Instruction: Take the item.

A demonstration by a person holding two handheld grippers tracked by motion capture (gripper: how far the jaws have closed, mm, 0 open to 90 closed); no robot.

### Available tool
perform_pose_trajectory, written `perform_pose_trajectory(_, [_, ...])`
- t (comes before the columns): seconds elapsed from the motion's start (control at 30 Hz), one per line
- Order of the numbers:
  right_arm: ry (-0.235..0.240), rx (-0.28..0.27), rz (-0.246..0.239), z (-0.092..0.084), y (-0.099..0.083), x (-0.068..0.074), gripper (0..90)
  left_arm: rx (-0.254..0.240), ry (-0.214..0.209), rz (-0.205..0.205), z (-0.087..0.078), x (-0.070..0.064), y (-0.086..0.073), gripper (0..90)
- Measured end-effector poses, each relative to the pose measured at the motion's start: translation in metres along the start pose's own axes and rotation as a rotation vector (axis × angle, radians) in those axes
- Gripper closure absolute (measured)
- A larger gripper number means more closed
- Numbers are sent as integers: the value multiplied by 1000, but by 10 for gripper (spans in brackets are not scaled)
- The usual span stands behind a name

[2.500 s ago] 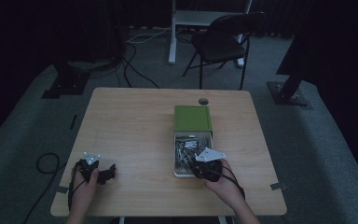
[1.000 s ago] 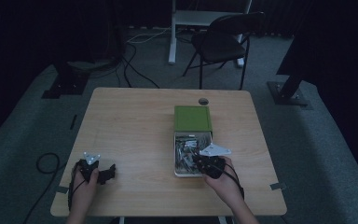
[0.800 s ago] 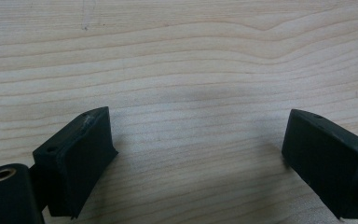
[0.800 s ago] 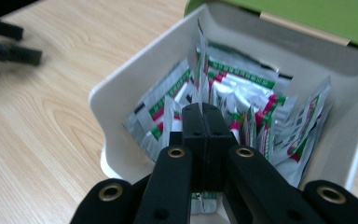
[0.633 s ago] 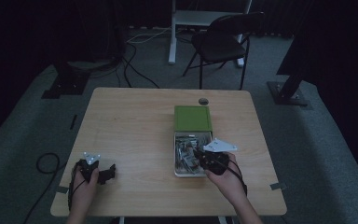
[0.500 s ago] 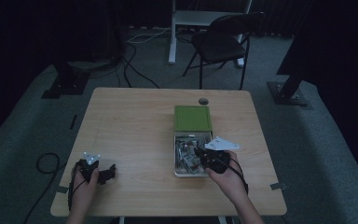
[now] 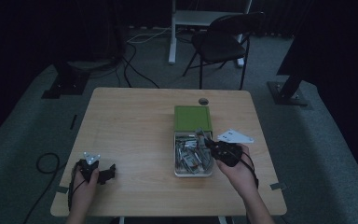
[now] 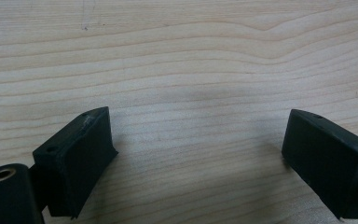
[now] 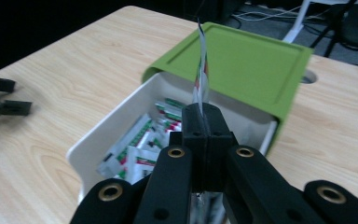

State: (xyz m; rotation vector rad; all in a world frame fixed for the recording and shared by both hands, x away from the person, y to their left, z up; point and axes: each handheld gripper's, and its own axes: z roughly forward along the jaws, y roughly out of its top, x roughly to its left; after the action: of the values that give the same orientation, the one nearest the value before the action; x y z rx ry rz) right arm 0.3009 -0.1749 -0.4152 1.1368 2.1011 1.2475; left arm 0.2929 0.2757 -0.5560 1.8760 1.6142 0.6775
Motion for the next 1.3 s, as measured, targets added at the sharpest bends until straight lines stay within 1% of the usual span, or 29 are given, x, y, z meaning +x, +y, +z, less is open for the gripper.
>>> perform_pose_trajectory(0.23, [-41,-16,15,-12,3,-16,900,0,0,0,0,0,0,95])
perform_pose_trajectory(0.47, [-82,-19,46,-20,-5,-34,900,-1,0,0,0,0,0,94])
perform_pose_trajectory(0.73, [-132,-7,80,-26,-21,-54,900,-1,0,0,0,0,0,94])
perform_pose_trajectory(0.83, [-158,-3,96,-27,-28,-62,900,-1,0,0,0,0,0,94])
perform_pose_trajectory(1.0, [-193,10,108,-30,-39,-74,900,-1,0,0,0,0,0,94])
perform_pose_trajectory(1.07, [-202,17,122,-30,-44,-79,900,0,0,0,0,0,0,94])
perform_pose_trajectory(1.3, [-239,53,147,-28,-63,-93,900,0,0,0,0,0,0,94])
